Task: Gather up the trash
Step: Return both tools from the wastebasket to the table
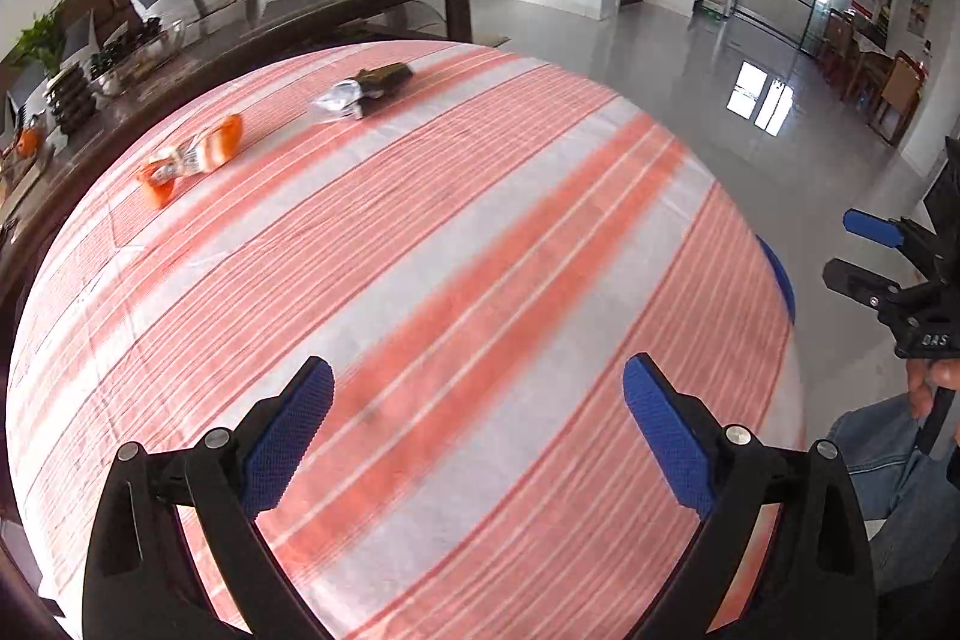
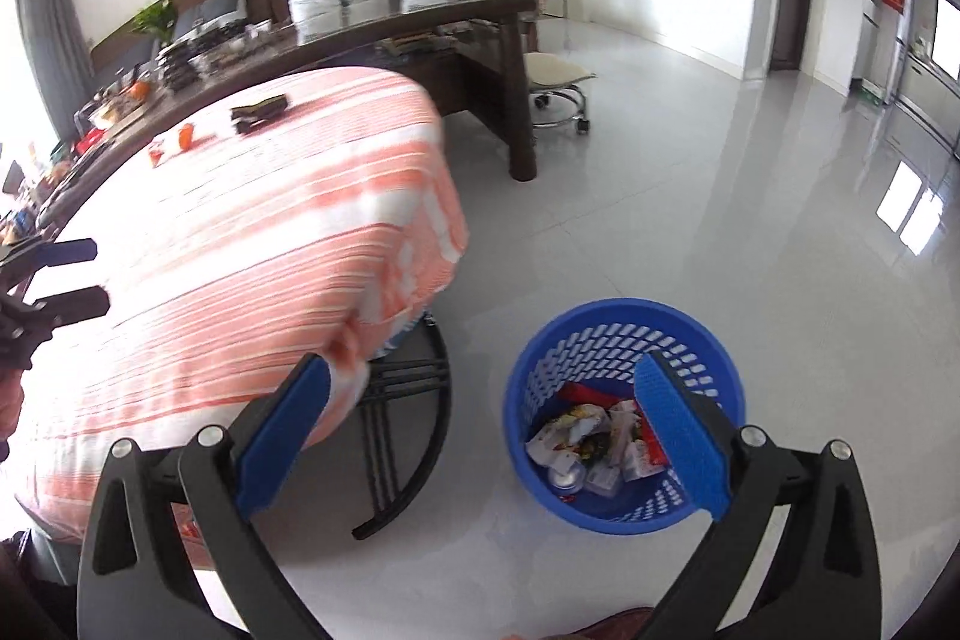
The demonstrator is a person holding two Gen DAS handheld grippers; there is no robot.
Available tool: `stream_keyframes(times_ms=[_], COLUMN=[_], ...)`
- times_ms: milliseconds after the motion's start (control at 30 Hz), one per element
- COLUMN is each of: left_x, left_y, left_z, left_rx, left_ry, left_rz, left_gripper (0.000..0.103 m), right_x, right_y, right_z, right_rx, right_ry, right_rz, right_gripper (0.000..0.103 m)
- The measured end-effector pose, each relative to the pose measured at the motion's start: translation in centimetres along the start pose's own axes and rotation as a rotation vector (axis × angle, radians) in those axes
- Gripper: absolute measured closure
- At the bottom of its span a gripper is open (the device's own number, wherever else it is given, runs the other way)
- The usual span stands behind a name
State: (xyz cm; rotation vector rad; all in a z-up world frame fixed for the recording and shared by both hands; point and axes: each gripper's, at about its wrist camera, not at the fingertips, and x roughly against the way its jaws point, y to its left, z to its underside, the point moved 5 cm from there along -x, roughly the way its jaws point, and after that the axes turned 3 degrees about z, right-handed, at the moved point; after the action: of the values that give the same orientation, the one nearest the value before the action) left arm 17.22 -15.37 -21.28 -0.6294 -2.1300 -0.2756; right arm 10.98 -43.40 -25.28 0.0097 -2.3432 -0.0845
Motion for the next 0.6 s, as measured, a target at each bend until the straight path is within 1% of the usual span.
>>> stream_keyframes(times_ms=[100,167,233,300,433,500,600], left_x=[0.7,0.9,0.8,0.5,-0.3,-0.9,-1.1], left_y=[5.0,7.3,9.1,10.4,12.6,13.1,13.2], left_z=[0.9,1.3,1.6,1.9,2.2,2.3,2.4], left_rx=[0.053,0.071,0.074,0.077,0.088,0.094,0.114], left_ry=[-0.001,-0.004,-0.003,0.005,0.025,0.039,0.026], left_rz=[-0.044,-0.063,-0.082,-0.096,-0.110,-0.110,-0.091], left_gripper=[0.007,0.007,0.007,0.007,0.007,0.007,0.005], right_x=[-0.4,-1.4,-2.7,-4.6,-7.8,-9.0,-10.1], right_y=[6.9,10.8,14.1,16.6,19.5,19.9,19.7], right_z=[-1.5,-2.8,-4.2,-5.4,-6.5,-6.8,-6.4], right_rx=[0.092,0.148,0.196,0.223,0.222,0.227,0.235], right_ry=[0.024,0.047,0.056,0.072,0.104,0.117,0.143], right_rz=[-0.093,-0.138,-0.158,-0.156,-0.139,-0.119,-0.090], right_gripper=[0.005,0.005,0.005,0.005,0.005,0.005,0.005])
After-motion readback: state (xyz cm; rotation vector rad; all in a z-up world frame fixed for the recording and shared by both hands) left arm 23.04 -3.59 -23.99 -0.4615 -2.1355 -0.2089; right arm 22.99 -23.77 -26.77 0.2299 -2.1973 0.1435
